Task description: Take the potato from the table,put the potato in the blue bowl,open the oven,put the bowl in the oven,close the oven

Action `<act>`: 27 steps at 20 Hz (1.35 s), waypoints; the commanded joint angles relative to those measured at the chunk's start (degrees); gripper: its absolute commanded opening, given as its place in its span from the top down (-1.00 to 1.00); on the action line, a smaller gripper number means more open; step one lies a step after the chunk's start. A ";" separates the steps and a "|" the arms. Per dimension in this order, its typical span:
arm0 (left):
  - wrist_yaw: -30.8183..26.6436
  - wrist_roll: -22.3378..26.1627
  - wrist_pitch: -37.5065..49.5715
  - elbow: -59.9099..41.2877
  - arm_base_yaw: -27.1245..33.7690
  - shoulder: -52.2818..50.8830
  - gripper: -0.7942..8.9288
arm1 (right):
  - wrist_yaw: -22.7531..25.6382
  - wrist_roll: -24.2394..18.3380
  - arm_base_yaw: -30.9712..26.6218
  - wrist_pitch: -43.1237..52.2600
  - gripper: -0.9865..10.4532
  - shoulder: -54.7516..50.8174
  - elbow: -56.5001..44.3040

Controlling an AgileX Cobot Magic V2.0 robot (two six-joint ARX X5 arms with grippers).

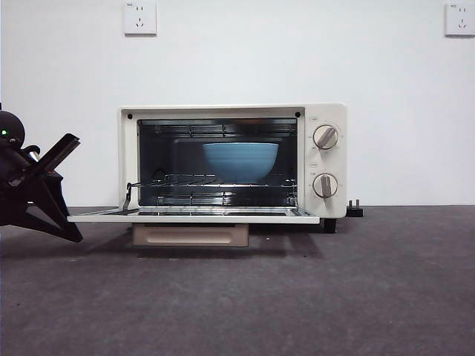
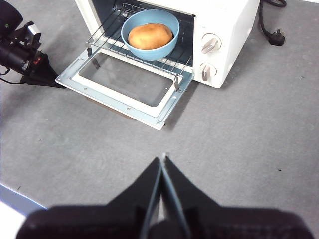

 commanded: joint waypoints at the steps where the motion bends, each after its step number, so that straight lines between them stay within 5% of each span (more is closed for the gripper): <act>1: 3.80 -0.20 -0.31 -0.04 -0.68 0.35 0.85 | 0.00 0.66 -0.07 0.28 0.84 -0.11 -0.50; 14: 15.23 -4.46 2.84 1.68 1.14 -1.95 0.85 | -0.20 0.72 -0.07 0.46 0.84 0.00 -0.50; 27: 15.04 -15.74 8.44 21.51 0.09 -1.95 0.85 | -0.17 1.92 -0.04 2.99 0.84 0.81 -0.50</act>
